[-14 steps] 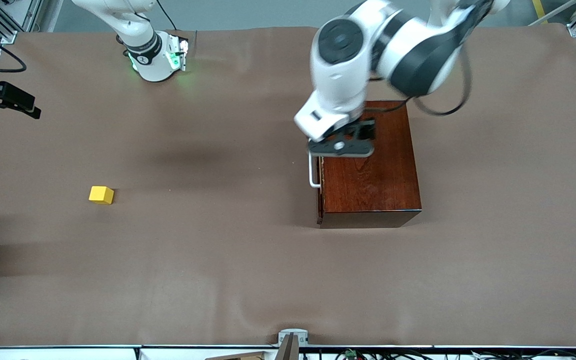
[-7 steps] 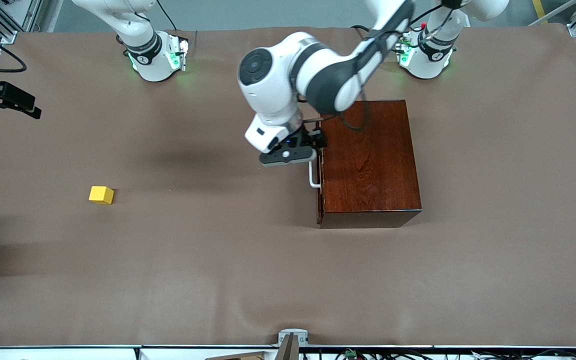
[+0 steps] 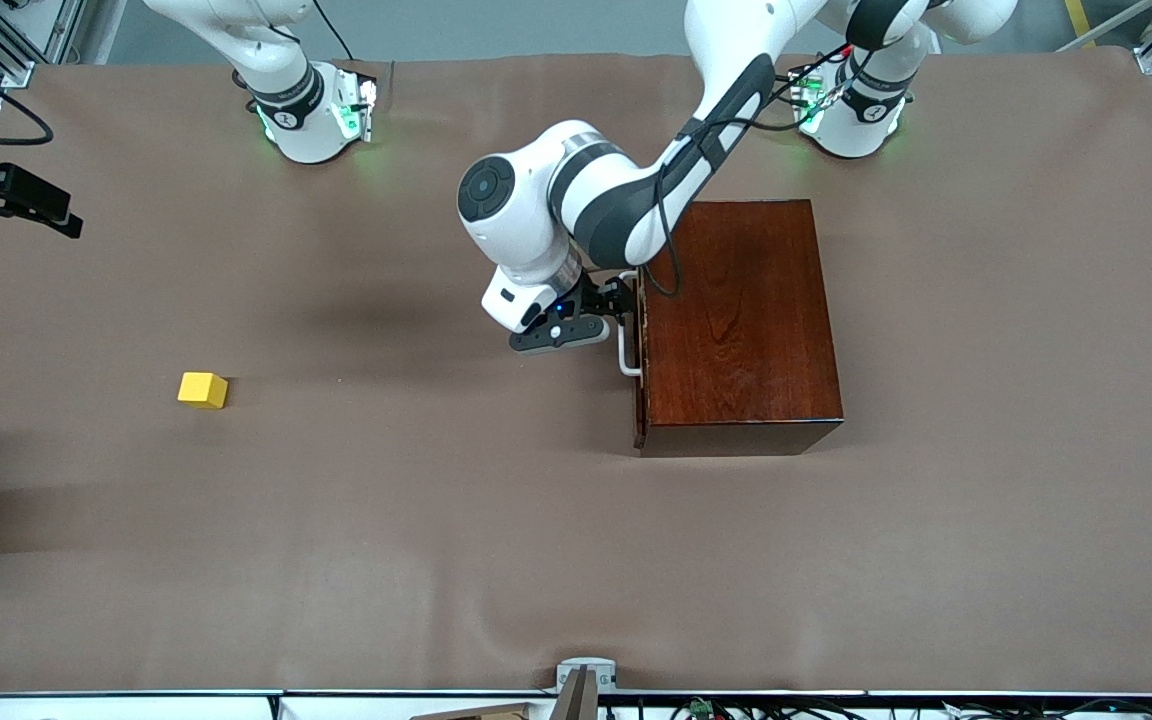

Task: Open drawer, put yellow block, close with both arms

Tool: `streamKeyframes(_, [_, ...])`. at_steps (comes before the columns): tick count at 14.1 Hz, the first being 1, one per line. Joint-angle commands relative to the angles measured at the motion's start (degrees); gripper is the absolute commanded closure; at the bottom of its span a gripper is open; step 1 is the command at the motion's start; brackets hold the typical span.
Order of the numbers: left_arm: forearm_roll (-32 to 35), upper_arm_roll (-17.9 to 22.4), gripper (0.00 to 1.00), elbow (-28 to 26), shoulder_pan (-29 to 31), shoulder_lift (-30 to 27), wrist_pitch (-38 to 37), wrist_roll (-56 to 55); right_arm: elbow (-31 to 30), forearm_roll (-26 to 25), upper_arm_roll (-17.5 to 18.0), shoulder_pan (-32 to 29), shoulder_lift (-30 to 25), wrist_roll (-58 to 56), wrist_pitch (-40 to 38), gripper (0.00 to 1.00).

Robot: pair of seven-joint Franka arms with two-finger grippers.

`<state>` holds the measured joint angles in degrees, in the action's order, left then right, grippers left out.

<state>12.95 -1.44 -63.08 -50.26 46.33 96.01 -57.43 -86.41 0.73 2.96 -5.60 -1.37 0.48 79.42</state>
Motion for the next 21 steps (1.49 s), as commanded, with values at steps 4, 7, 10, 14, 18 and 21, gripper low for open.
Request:
streamKeyframes(4, [1.81, 0.74, 0.00, 1.91, -1.33, 3.32, -3.37, -0.31, -0.95, 0.68, 0.56, -1.69, -1.01, 0.14, 0.38, 0.00])
streamKeyframes(7, [1.73, 0.65, 0.00, 2.00, -1.42, 4.46, -1.71, -0.31, -0.78, 0.68, 0.56, -1.69, -1.01, 0.05, 0.38, 0.00])
streamKeyframes(10, [1.55, 0.56, 0.00, 2.35, -2.47, 5.44, 1.80, -1.45, -0.34, 0.33, 0.56, -1.78, -1.01, -0.30, 0.38, 0.00])
streamKeyframes(14, [0.33, -0.05, 0.00, 2.52, -2.47, 5.52, 7.34, -5.13, -0.16, -0.20, 0.56, -1.69, -0.31, -0.30, 0.47, 0.00])
streamKeyframes(18, [-2.05, -0.40, 0.00, 2.61, -2.56, 5.52, 12.18, -7.43, 0.54, -1.51, 0.56, -1.78, 2.85, -0.39, 1.52, 0.00])
streamKeyframes(21, [-3.28, -0.41, 0.00, 2.61, -2.74, 5.61, 15.77, -9.19, 2.56, -1.96, 0.56, -1.87, 5.67, -0.30, 1.52, 0.00])
